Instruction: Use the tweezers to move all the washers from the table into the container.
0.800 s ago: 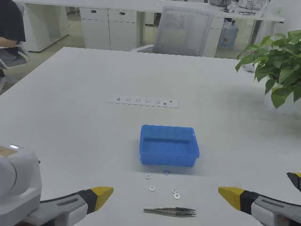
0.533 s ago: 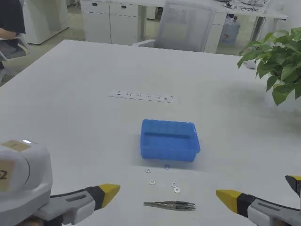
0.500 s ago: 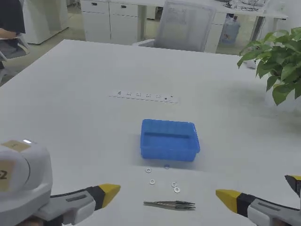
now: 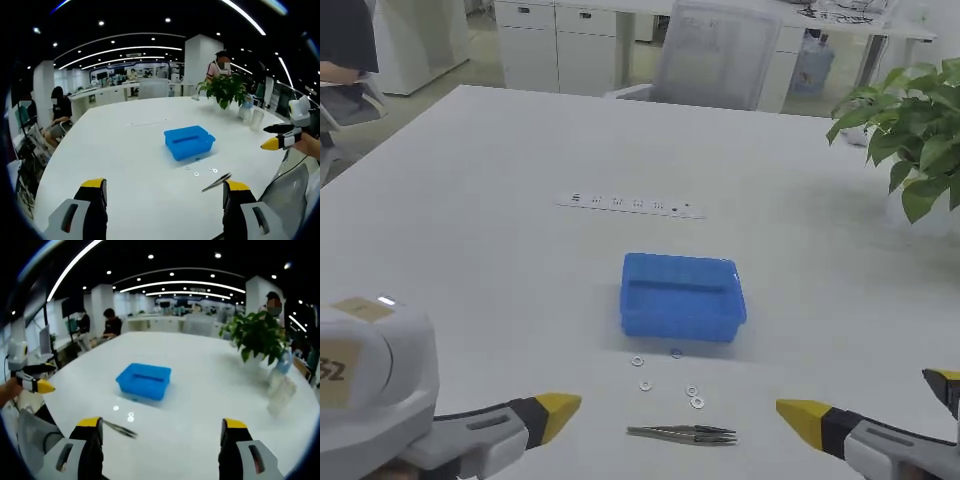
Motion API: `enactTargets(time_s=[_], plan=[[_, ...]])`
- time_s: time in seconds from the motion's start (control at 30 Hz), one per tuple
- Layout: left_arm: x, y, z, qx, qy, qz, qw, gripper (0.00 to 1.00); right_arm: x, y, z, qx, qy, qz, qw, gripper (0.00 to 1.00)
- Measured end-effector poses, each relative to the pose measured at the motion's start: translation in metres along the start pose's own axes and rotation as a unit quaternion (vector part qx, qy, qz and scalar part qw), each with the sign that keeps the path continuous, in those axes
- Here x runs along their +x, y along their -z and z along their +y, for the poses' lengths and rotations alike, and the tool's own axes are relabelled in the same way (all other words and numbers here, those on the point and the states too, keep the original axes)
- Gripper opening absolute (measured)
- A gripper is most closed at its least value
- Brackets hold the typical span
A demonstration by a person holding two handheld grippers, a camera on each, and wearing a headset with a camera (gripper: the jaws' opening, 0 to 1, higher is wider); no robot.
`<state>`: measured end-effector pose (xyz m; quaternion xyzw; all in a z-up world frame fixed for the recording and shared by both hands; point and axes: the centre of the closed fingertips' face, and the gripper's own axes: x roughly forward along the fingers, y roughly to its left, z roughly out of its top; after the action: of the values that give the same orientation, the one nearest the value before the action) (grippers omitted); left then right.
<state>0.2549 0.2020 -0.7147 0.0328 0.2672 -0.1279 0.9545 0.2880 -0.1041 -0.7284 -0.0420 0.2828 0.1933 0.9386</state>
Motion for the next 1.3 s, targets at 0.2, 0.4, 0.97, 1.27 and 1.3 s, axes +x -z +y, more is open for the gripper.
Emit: enactTargets(time_s=[0.2,0.4,0.97,1.27,1.3], plan=[[-0.001,0.000,-0.001,0.000,-0.001,0.002,1.0000,0.99,-0.002,-0.003,0.005,0.001,-0.003,-0.006,1.0000,0.97],[-0.001,-0.001,-0.003,0.003,0.000,0.003,1.0000,0.99,-0.001,0.000,0.006,-0.004,-0.005,-0.002,1.0000,0.97],[0.004,-0.007,-0.008,-0.002,0.006,-0.008,0.9999,0.96,0.003,0.003,0.003,0.001,-0.007,0.000,1.0000,0.97],[0.012,-0.004,-0.015,0.002,0.020,0.002,0.9998,0.95,0.004,0.002,0.002,0.004,-0.006,-0.003,1.0000,0.98],[0.013,-0.004,-0.016,0.002,0.022,0.002,0.9997,0.95,0.004,0.002,0.001,0.004,-0.004,-0.001,1.0000,0.98]])
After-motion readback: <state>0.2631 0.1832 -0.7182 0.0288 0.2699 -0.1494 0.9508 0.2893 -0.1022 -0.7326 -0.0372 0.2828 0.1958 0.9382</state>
